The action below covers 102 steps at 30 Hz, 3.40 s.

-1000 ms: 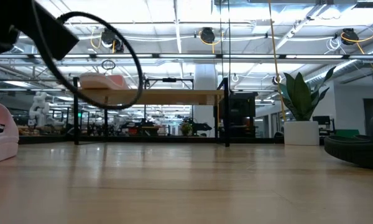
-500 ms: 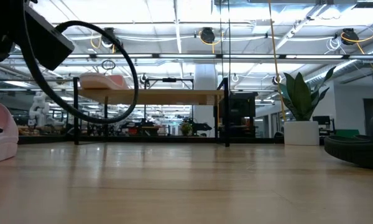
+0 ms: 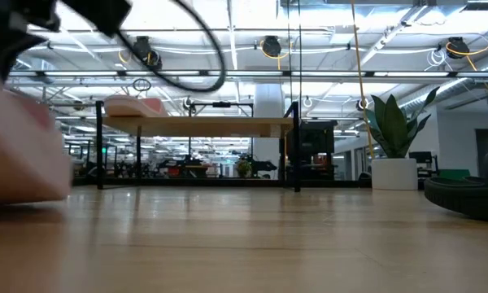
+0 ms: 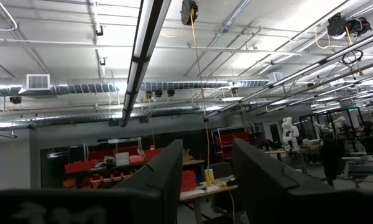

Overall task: Pick and place slides into the shelf
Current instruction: Put the pink slipper on the shelf

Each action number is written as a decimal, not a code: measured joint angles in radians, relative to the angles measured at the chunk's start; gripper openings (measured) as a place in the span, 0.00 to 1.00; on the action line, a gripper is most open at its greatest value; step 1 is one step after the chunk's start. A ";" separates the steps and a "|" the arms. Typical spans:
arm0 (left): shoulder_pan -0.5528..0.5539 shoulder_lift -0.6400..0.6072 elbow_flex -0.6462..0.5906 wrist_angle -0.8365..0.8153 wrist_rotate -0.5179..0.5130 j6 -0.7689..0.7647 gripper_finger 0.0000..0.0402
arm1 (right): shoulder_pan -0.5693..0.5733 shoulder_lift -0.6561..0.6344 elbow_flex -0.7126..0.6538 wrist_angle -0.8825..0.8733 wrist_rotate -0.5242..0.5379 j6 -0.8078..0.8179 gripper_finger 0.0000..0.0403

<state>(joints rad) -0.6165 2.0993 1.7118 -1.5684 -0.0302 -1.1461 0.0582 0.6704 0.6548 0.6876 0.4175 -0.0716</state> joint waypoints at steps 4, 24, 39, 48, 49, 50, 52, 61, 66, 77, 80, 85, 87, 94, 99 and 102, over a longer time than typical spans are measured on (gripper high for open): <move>0.012 0.000 0.056 0.001 -0.114 0.034 0.00 | 0.000 0.000 0.000 0.000 0.000 0.007 0.32; 0.373 -0.100 0.469 -0.004 -0.951 0.898 0.00 | 0.000 0.000 0.000 0.000 0.000 0.060 0.32; 0.740 -0.198 0.630 -0.004 -1.085 1.279 0.00 | 0.000 0.000 0.000 0.023 0.070 0.053 0.32; 0.935 -0.158 0.629 0.007 -0.946 1.301 0.00 | 0.000 0.004 0.000 0.027 0.110 0.034 0.32; 0.946 -0.149 0.629 0.008 -0.945 1.307 0.00 | 0.000 0.006 0.000 0.027 0.110 0.032 0.32; 0.956 -0.139 0.629 0.008 -0.944 1.319 0.00 | 0.000 0.007 0.000 0.027 0.110 0.031 0.32; 0.966 -0.117 0.629 0.007 -0.935 1.337 0.00 | 0.000 0.011 0.000 0.027 0.110 0.027 0.32; 0.967 -0.032 0.629 0.009 -0.915 1.408 0.00 | 0.000 0.019 0.000 0.027 0.110 0.005 0.32; 0.983 -0.031 0.629 0.008 -0.867 1.399 0.00 | 0.000 0.019 0.000 0.027 0.110 0.004 0.32; 0.973 -0.030 0.608 0.010 -0.859 1.394 0.00 | 0.000 0.019 0.000 0.027 0.110 -0.021 0.32; 0.974 -0.030 0.591 0.010 -0.857 1.384 0.00 | 0.000 0.017 0.000 0.027 0.110 -0.023 0.32; 0.974 -0.034 0.573 0.040 -0.819 1.372 0.00 | 0.000 0.006 0.000 0.028 0.110 -0.048 0.32; 0.972 -0.040 0.573 0.082 -0.793 1.373 0.00 | 0.000 0.001 0.000 0.028 0.110 -0.049 0.32; 0.971 -0.084 0.567 0.124 -0.772 1.365 0.00 | 0.000 -0.014 0.000 0.028 0.111 -0.057 0.32; 0.945 -0.122 0.507 0.137 -0.794 1.327 0.00 | 0.000 -0.017 0.000 0.027 0.111 -0.057 0.32; 0.903 -0.175 0.422 0.216 -0.786 1.326 0.00 | 0.000 -0.017 0.000 0.026 0.111 -0.069 0.32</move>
<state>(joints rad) 0.2861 1.9248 2.1338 -1.3525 -0.8158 0.1803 0.0580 0.6537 0.6548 0.7139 0.5282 -0.1411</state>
